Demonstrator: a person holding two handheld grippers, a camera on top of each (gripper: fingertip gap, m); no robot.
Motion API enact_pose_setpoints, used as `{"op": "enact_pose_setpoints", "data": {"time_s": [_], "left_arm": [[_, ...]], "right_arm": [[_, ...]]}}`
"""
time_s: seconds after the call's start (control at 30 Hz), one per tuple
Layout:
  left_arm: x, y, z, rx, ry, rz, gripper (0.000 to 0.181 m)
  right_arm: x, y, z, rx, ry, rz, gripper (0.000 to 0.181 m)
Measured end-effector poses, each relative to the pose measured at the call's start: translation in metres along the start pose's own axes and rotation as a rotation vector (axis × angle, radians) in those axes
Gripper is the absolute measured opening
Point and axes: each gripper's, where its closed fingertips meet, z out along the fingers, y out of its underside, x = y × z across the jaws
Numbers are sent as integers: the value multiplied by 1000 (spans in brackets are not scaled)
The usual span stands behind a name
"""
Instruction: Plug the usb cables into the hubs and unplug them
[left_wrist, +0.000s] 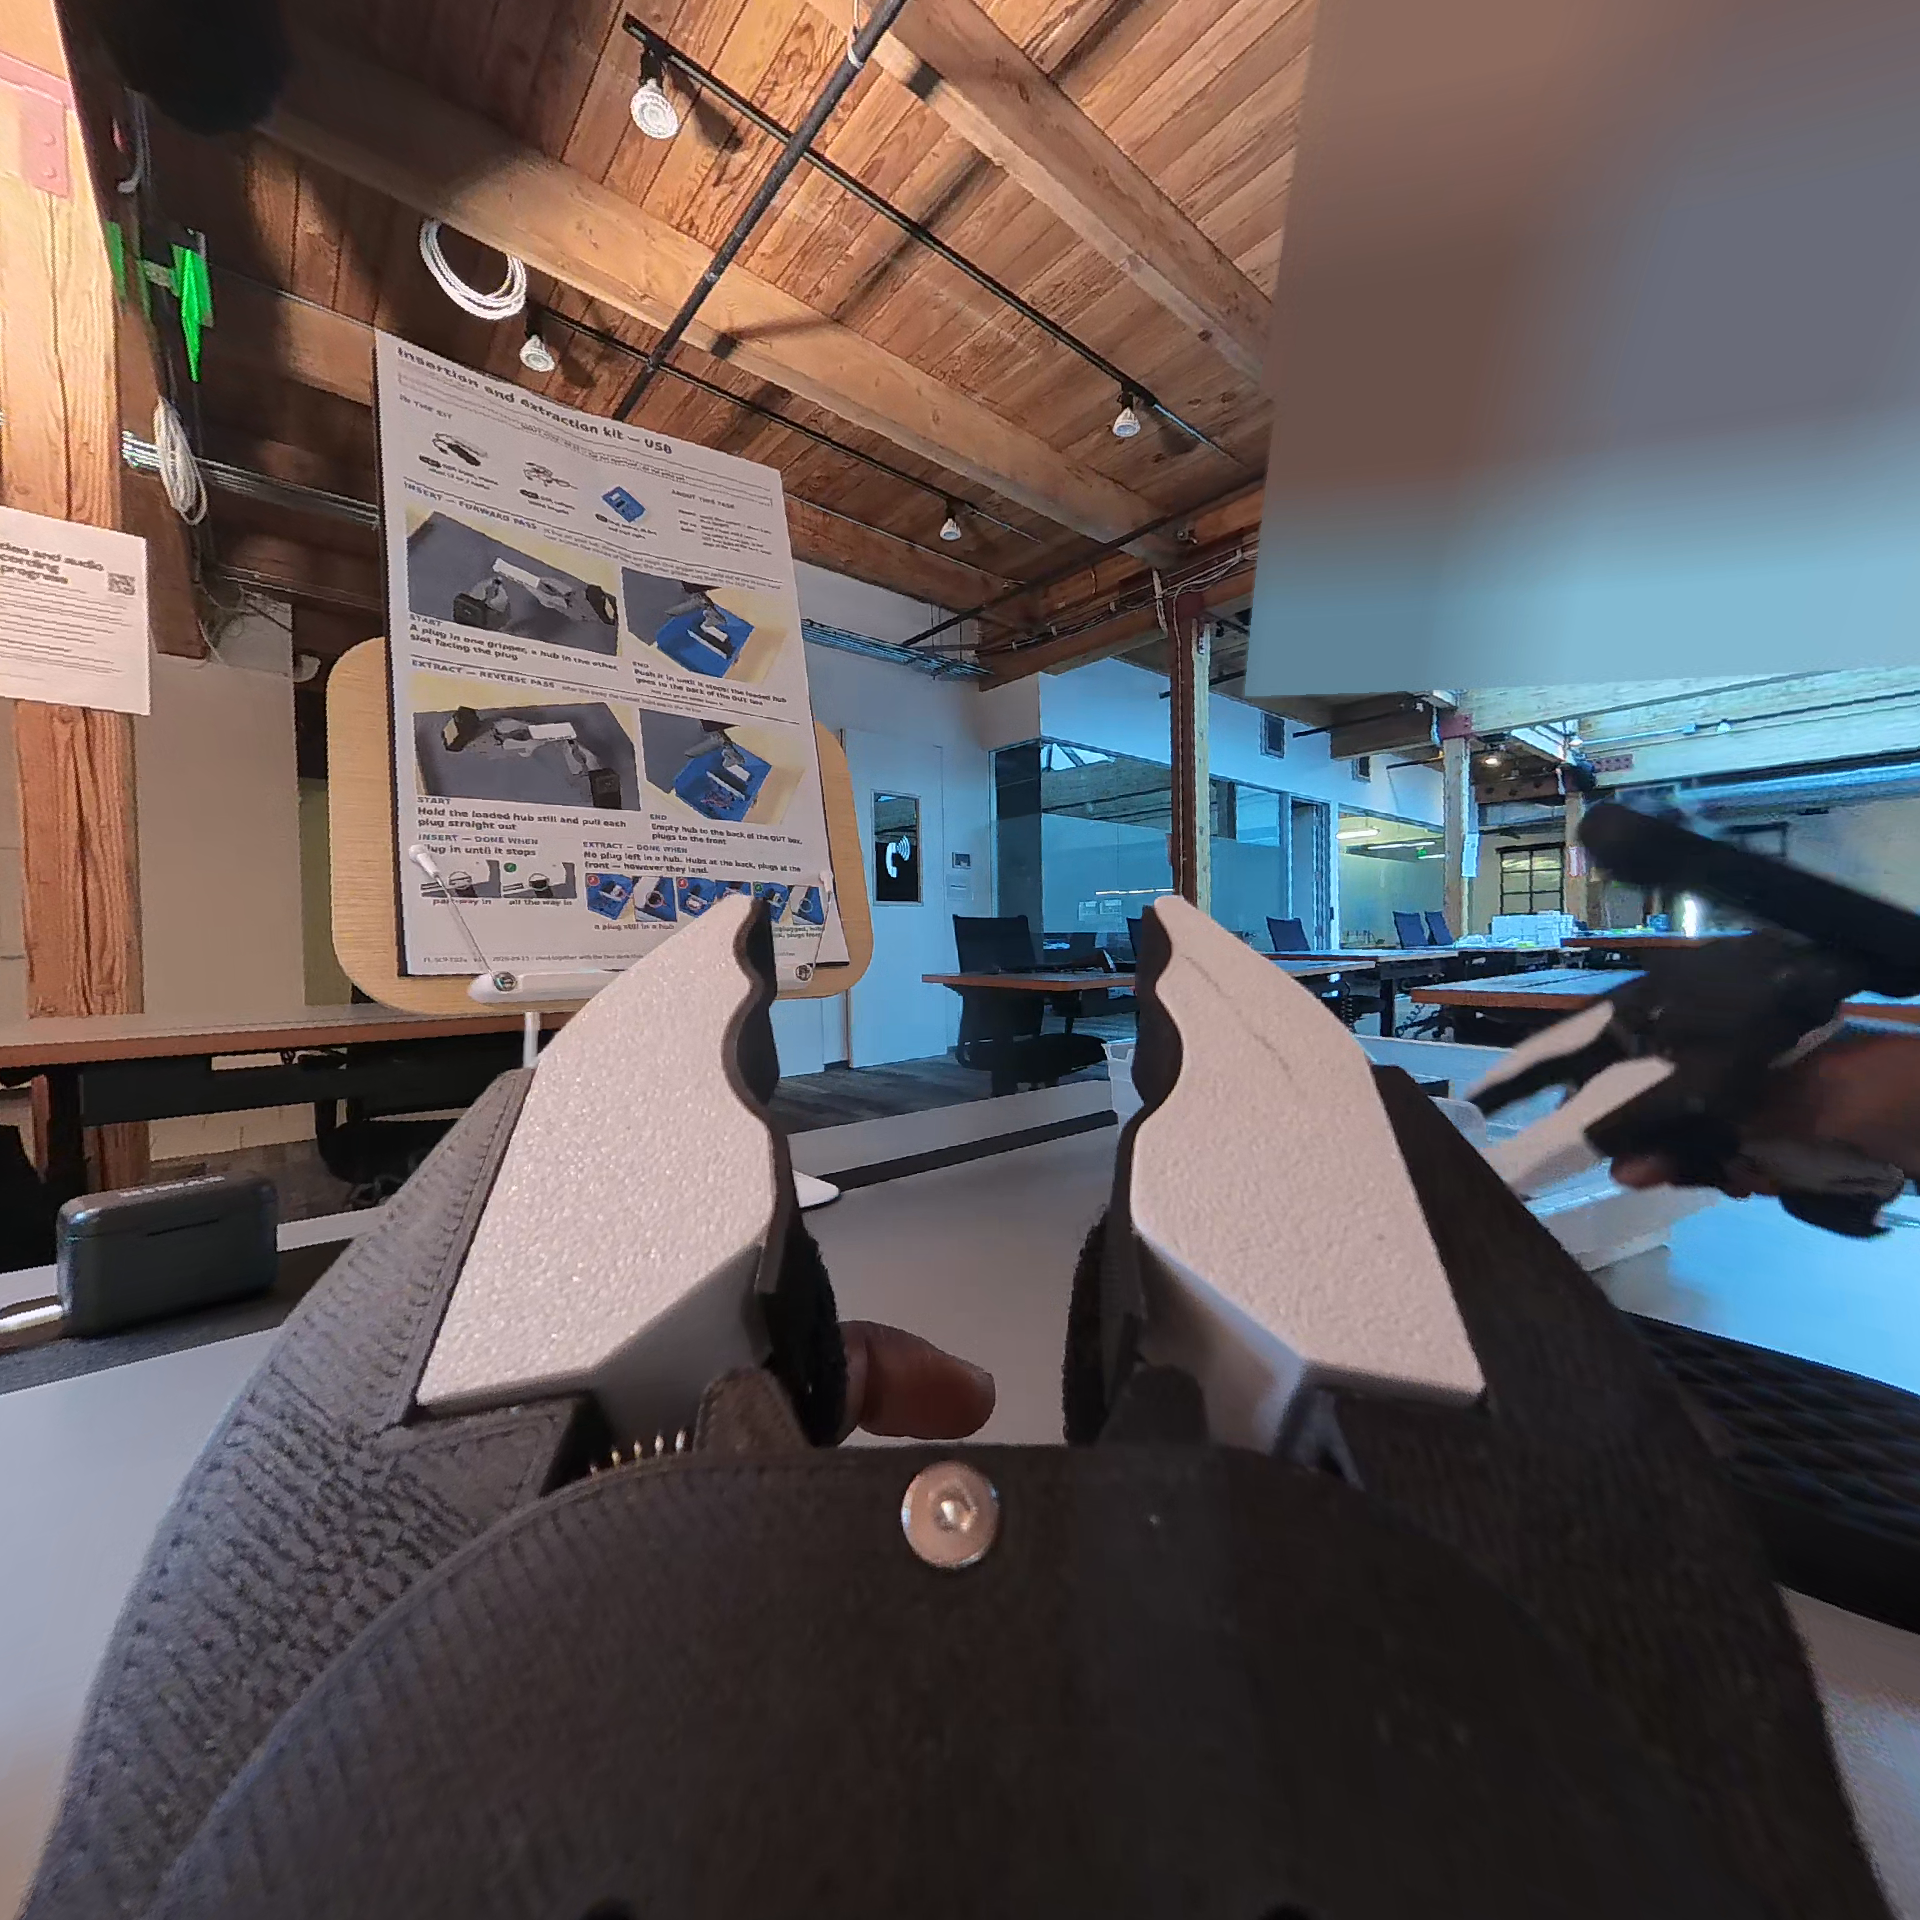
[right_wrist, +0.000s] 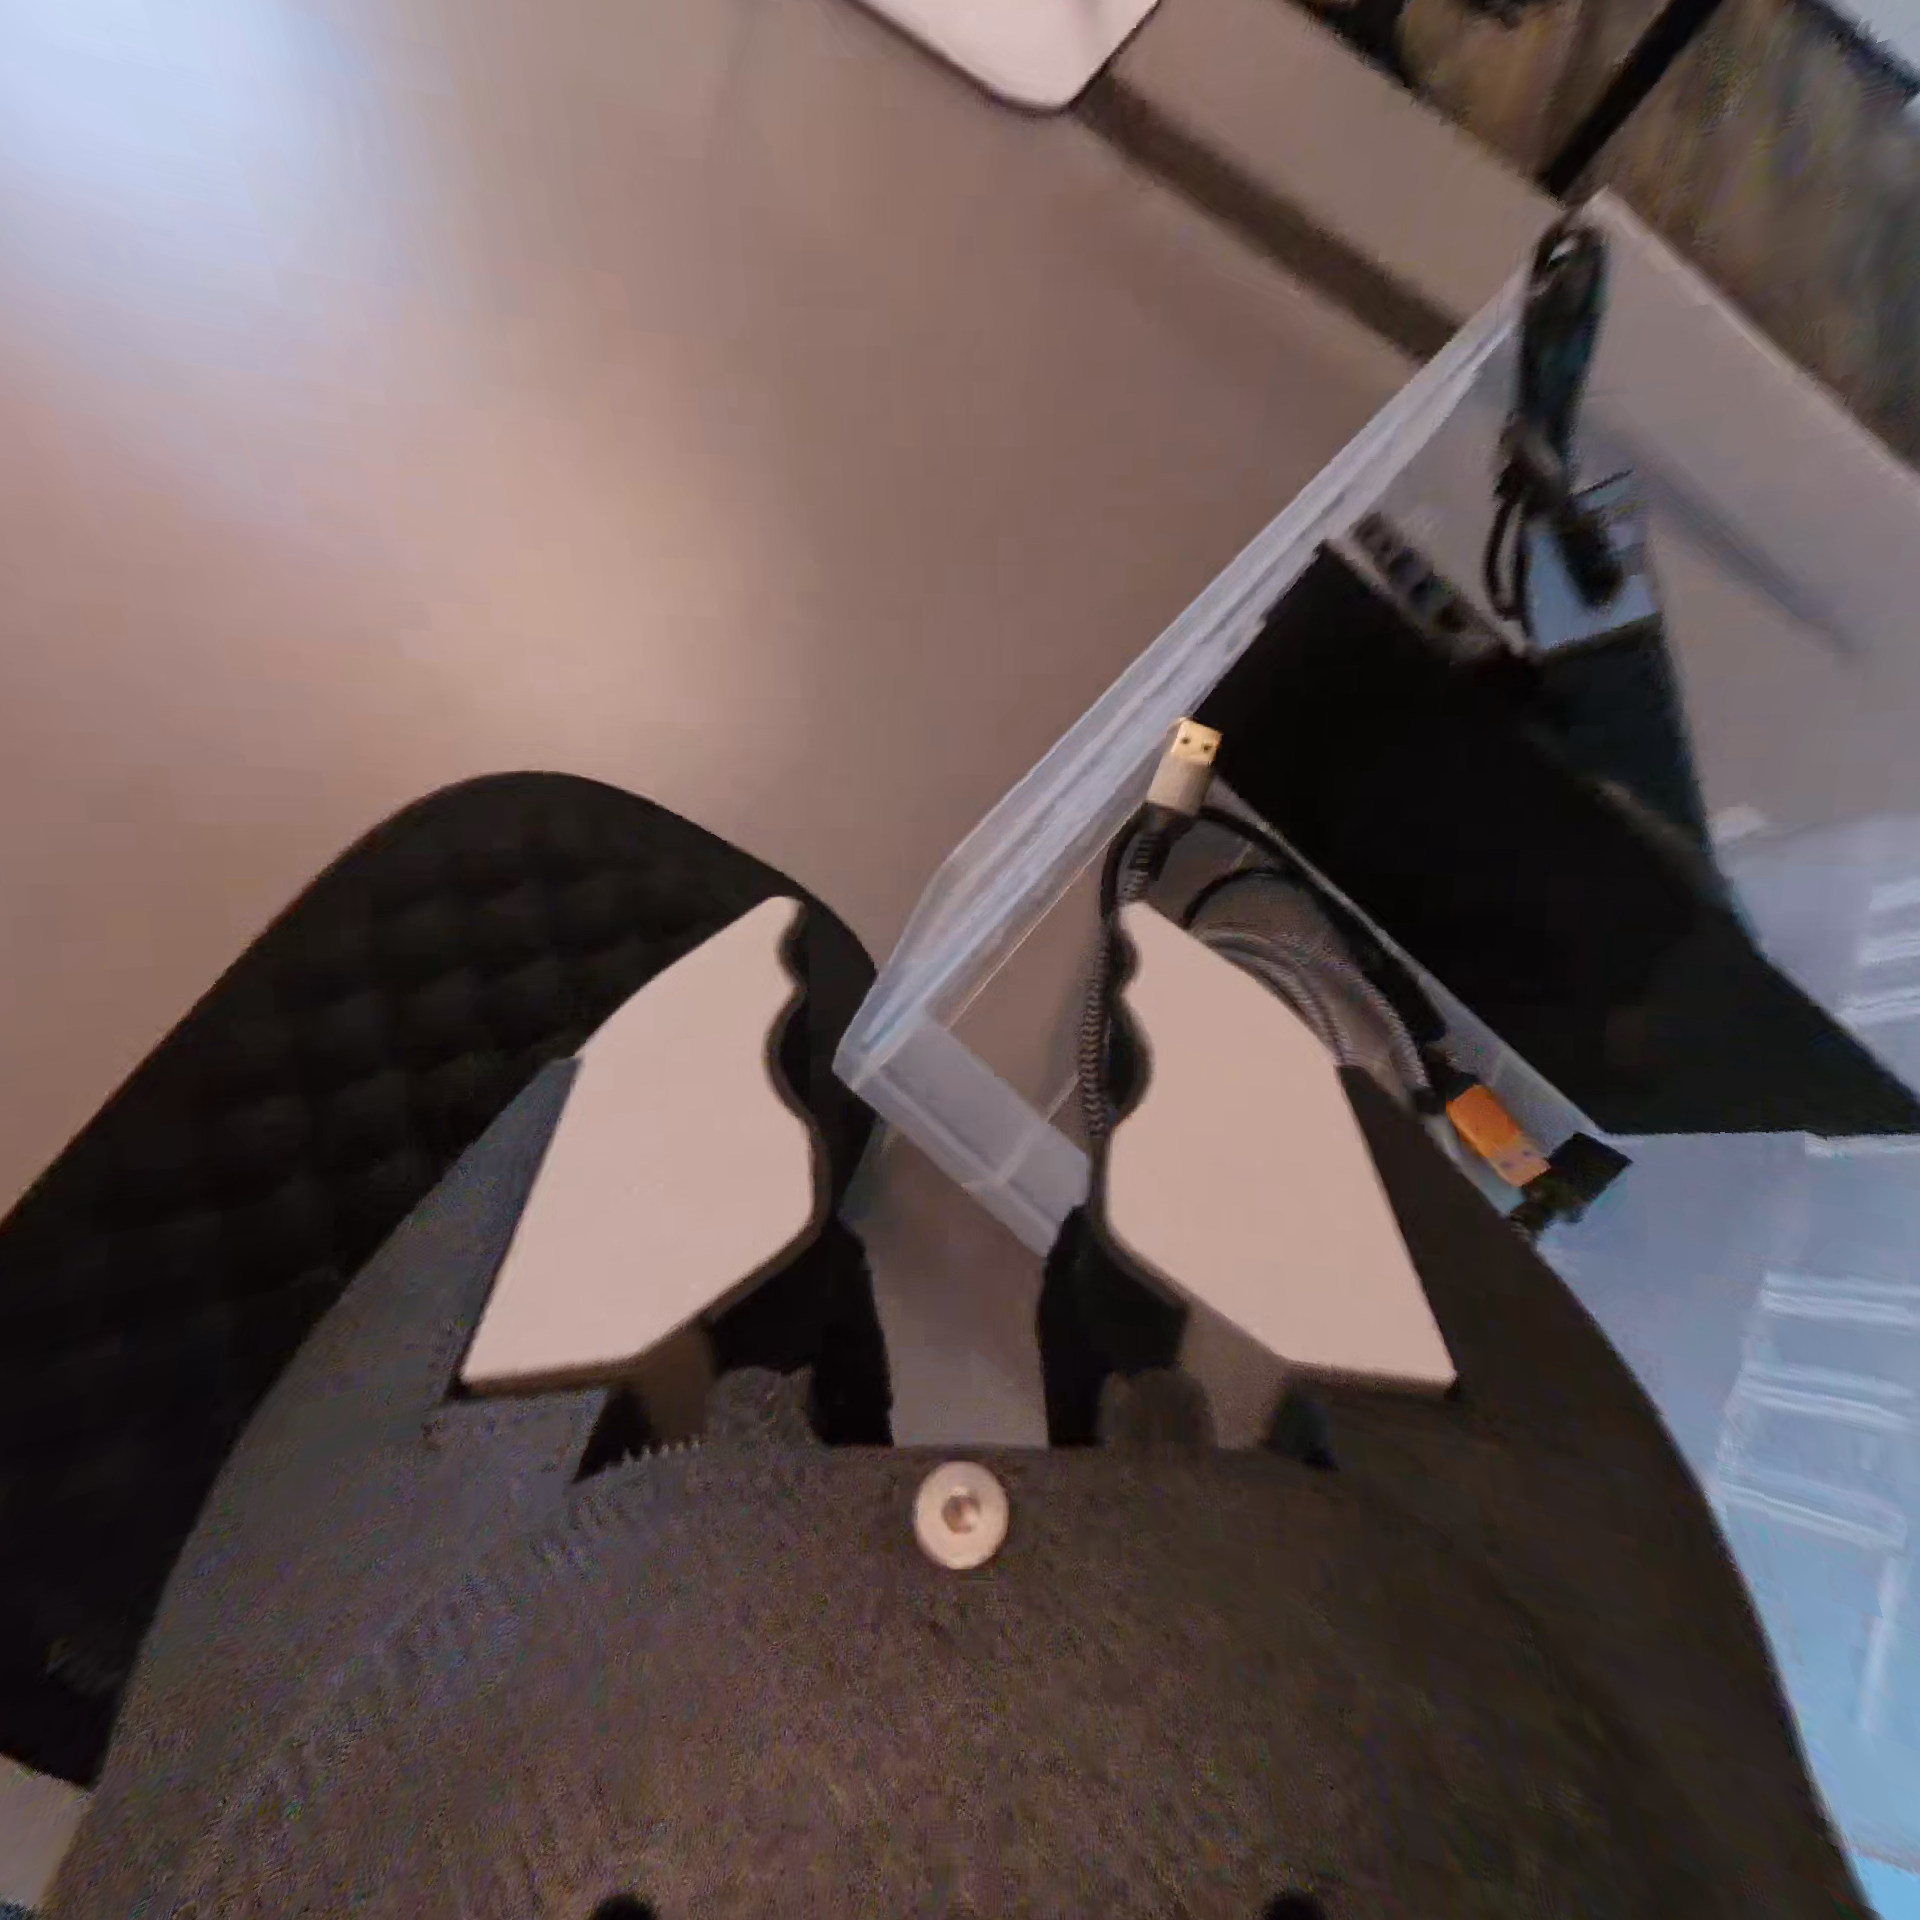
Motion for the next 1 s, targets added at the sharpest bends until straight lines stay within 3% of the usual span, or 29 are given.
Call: {"op": "enact_pose_setpoints", "data": {"time_s": [0.07,0.5,0.83,1.0], "left_arm": [[-1,0,0,0,-7,12,66],[0,-3,0,8,-8,29,66],[0,-7,-2,24,-6,23,66],[-4,-23,-7,83,-31,28,62]], "right_arm": [[-3,1,11,-4,-8,-12,24],[-17,-41,57,42,7,-61,25],[-125,-98,85,77,-92,-229,34],[-185,-128,97,160,-203,-301,36]]}}
